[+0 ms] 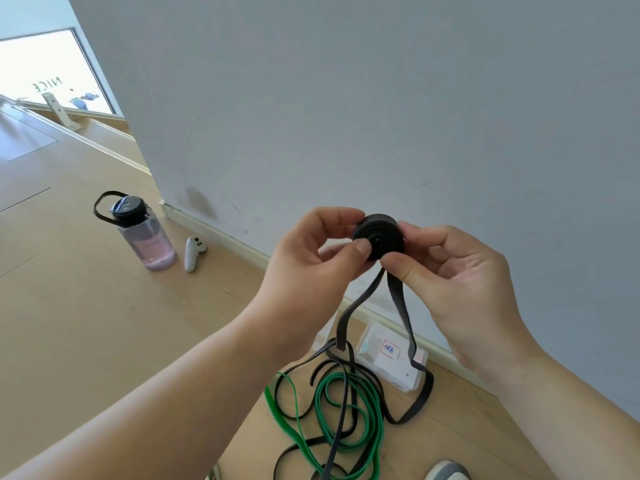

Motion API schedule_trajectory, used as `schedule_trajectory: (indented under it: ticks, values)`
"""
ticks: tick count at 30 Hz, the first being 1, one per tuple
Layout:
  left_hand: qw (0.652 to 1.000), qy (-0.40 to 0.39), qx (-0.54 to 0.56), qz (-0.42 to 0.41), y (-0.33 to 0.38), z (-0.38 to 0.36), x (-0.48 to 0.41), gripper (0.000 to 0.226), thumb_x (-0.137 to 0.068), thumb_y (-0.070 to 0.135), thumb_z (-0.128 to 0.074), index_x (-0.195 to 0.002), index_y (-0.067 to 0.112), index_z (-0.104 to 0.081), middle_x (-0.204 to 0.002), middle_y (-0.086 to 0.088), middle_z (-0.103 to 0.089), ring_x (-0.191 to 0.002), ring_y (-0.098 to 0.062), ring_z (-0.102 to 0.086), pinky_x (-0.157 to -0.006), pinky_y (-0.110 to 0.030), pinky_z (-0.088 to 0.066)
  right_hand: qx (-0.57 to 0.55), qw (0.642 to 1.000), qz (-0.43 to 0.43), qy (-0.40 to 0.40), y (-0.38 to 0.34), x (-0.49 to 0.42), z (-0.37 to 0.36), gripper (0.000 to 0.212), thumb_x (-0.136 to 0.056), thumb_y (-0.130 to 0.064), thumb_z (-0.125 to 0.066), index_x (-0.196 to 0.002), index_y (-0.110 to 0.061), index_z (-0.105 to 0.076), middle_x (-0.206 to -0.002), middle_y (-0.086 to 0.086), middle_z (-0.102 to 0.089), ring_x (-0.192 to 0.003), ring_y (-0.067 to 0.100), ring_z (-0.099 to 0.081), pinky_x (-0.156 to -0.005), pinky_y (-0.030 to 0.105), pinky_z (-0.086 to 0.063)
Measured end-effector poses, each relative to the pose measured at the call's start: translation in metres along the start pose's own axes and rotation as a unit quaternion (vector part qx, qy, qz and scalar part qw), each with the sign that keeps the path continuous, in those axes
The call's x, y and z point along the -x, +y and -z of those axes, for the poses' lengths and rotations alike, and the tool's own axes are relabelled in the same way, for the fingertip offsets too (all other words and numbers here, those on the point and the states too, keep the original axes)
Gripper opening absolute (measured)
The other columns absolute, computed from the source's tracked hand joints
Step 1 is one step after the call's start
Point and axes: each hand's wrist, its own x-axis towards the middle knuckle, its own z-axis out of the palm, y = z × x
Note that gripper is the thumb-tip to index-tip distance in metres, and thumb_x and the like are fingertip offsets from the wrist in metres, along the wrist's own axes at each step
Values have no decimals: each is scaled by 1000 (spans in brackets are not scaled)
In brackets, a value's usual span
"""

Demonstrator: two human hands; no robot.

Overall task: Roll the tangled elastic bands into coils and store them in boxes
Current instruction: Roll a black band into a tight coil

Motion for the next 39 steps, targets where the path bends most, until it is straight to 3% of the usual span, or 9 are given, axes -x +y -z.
schedule_trajectory:
  ticks: [3, 6, 10, 13, 18, 27, 33, 36, 39]
  values:
    - [999, -1, 23, 32, -2, -5, 5, 17, -95, -3, -68, -106, 10, -66, -109, -9, -76, -103, -26, -76, -97, -39, -59, 28, 999, 24, 9, 4, -2, 1, 30, -86, 2, -77, -99, -25, -76, -102, -6, -81, -99, 14, -77, -92, 28, -59]
    - [977, 2, -214, -10, -4, -1, 3, 15, -89, 10, -78, -97, 17, -67, -97, 5, -79, -93, -4, -75, -79, -21, -56, 115, 992, 52, -14, 7, -3, 7, 33, -90, 5, -72, -101, -26, -77, -100, -8, -80, -97, 9, -76, -92, 24, -58]
    - [937, -16, -338, -82, -7, 1, 3, 43, -82, 15, -81, -118, 30, -63, -108, 18, -71, -105, 3, -67, -87, -22, -58, 266, 950, 135, -93, 9, -6, 12, 37, -90, 14, -65, -104, -18, -79, -99, -4, -73, -96, 6, -71, -85, 13, -54]
    - [904, -60, -407, -114, -6, 1, 4, 43, -83, 7, -76, -117, 30, -64, -98, 15, -74, -94, -4, -71, -84, -27, -60, 309, 927, 170, -130, 11, -6, 13, 38, -87, 17, -65, -103, -14, -80, -98, -2, -73, -93, 10, -72, -82, 25, -59]
    - [957, -5, -286, -37, 0, 3, -2, 32, -81, 9, -84, -101, 31, -72, -94, 18, -75, -90, 0, -71, -75, -15, -56, 111, 993, -5, -28, 6, -11, 18, 27, -74, -3, -87, -93, -20, -77, -89, -3, -81, -86, 14, -78, -86, 32, -62]
    - [998, 10, 26, 54, -8, -4, 2, 33, -75, 2, -85, -100, 11, -66, -108, -18, -75, -104, -34, -75, -104, -53, -54, 3, 1000, -5, -1, 6, -5, 10, 23, -79, -6, -81, -96, -22, -76, -98, -1, -81, -95, 17, -78, -89, 31, -60]
    - [954, 1, -299, -15, -8, -2, 2, 28, -83, 25, -86, -104, 24, -68, -100, 11, -76, -93, 2, -72, -80, -22, -59, 215, 970, 98, -60, 6, -4, 19, 30, -90, 5, -72, -97, -22, -81, -93, -7, -79, -94, 9, -74, -86, 17, -57]
    - [920, -42, -373, -108, -8, 0, 4, 48, -84, 14, -83, -125, 29, -64, -107, 15, -74, -99, 1, -70, -88, -19, -58, 261, 943, 174, -113, 3, -3, 19, 26, -89, 10, -71, -98, -11, -83, -98, -3, -78, -93, 8, -74, -84, 16, -57]
    - [928, -36, -356, -104, -6, -1, 3, 36, -82, 3, -80, -109, 25, -73, -93, 14, -77, -90, 1, -73, -77, -17, -59, 243, 960, 125, -68, -1, -4, 18, 28, -81, 3, -82, -94, -21, -83, -90, -10, -80, -89, 4, -75, -83, 14, -56]
